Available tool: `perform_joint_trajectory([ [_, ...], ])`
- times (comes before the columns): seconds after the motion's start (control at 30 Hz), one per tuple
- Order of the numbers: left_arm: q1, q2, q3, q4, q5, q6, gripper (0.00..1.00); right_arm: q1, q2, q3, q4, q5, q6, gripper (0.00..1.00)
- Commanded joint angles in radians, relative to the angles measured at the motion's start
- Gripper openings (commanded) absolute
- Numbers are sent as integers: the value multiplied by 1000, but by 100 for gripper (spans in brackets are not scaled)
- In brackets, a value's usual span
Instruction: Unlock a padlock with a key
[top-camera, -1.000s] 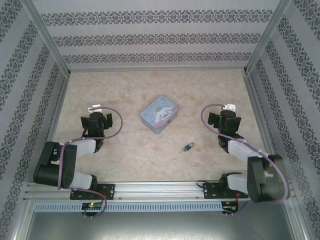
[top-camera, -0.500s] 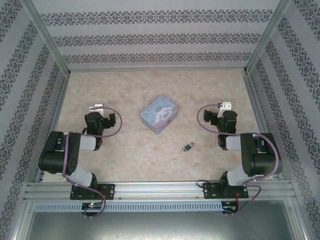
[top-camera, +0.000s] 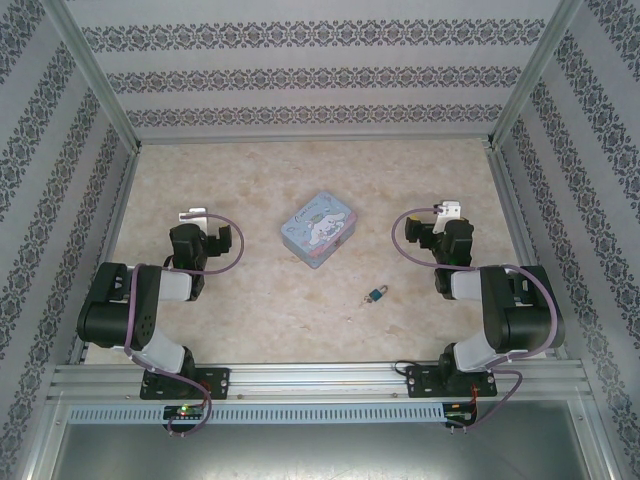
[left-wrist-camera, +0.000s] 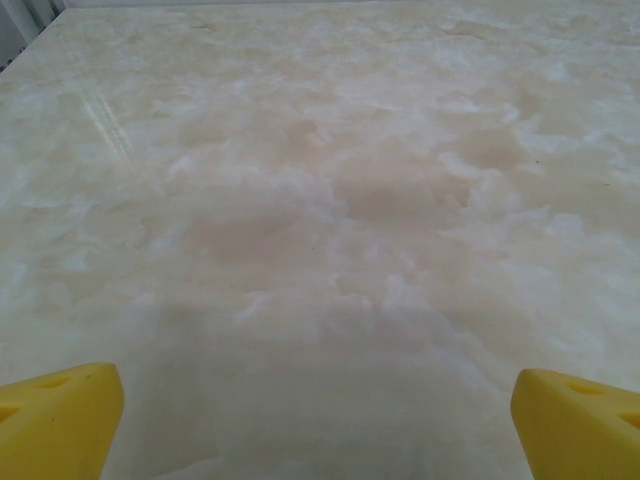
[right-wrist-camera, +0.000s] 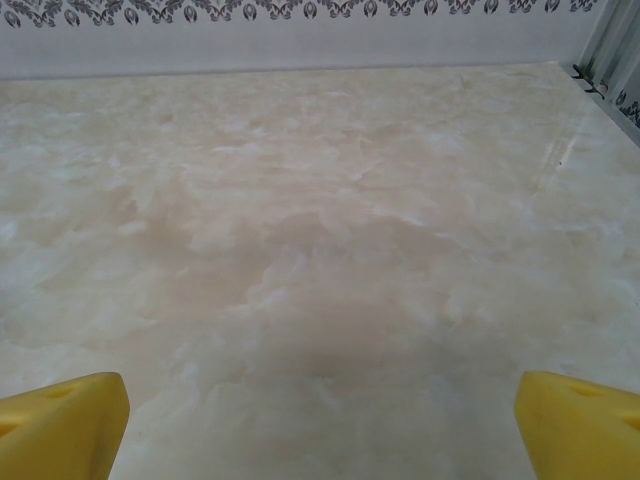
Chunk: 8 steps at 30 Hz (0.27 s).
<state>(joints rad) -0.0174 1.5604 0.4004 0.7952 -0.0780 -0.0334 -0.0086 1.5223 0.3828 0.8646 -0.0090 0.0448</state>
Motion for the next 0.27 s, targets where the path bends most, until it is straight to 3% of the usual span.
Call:
perform_joint_trajectory([
  [0.0, 11, 2, 5, 53, 15, 9, 100, 12, -12, 8, 21, -2, -15, 98],
  [0.2, 11, 1, 4, 53, 17, 9, 100, 15, -12, 7, 24, 1, -20, 98],
  [0.23, 14, 3, 10, 47, 72, 26, 100, 12, -14, 1, 31, -19, -20, 98],
])
